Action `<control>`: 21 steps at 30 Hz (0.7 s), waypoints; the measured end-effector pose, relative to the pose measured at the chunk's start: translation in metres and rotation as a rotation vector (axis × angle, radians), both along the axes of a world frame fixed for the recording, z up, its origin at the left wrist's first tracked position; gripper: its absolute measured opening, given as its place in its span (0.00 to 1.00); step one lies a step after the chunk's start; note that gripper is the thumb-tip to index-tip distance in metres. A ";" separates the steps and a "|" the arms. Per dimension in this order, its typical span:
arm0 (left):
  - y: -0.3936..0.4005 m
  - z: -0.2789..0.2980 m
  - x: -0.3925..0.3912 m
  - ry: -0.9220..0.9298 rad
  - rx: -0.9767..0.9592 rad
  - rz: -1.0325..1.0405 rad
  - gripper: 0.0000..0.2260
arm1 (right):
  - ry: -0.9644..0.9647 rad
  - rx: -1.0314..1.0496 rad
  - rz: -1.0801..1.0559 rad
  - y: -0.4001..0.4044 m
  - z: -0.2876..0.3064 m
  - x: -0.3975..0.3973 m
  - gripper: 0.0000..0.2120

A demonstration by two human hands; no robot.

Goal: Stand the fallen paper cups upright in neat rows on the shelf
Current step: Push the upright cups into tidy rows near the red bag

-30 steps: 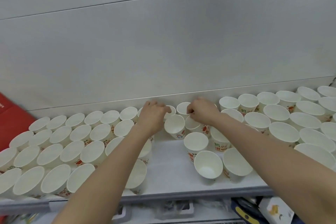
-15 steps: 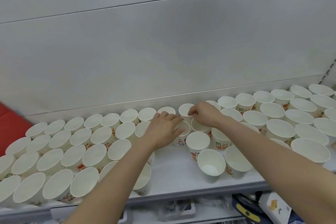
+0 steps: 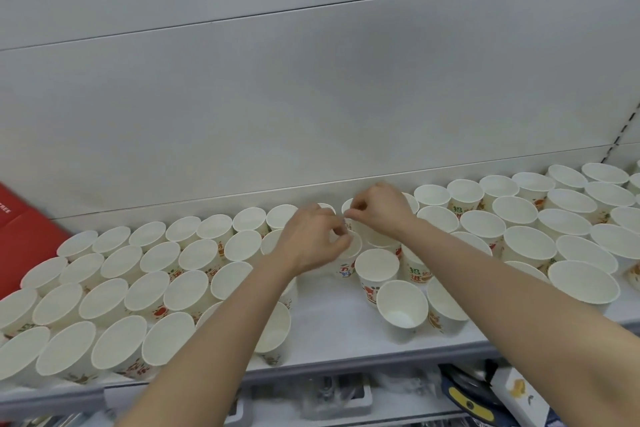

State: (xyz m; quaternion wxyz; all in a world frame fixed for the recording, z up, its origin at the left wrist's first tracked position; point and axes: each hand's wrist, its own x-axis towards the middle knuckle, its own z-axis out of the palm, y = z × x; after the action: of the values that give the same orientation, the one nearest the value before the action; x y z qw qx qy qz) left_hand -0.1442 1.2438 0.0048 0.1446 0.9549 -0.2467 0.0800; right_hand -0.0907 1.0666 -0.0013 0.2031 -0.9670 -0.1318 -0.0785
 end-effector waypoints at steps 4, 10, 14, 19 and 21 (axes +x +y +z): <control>0.007 -0.004 -0.010 0.045 0.141 -0.038 0.11 | -0.001 -0.078 -0.047 0.020 -0.008 0.004 0.09; 0.027 -0.010 -0.017 -0.098 0.237 -0.058 0.05 | -0.036 -0.097 -0.038 0.016 -0.018 0.000 0.07; 0.034 -0.010 -0.016 -0.218 0.384 -0.050 0.04 | -0.064 0.003 0.023 0.005 -0.016 -0.005 0.06; 0.033 -0.011 -0.014 -0.309 0.545 0.002 0.08 | -0.200 0.032 -0.057 -0.031 -0.005 -0.031 0.05; 0.033 -0.011 -0.015 -0.303 0.530 0.011 0.08 | -0.130 -0.094 -0.038 -0.046 -0.001 -0.045 0.05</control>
State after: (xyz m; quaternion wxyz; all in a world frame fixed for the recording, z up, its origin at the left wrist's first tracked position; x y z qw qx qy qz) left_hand -0.1590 1.2770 -0.0066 -0.1485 0.9379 -0.2726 0.1551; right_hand -0.1361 1.0206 -0.0022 0.1469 -0.9707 -0.1299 -0.1388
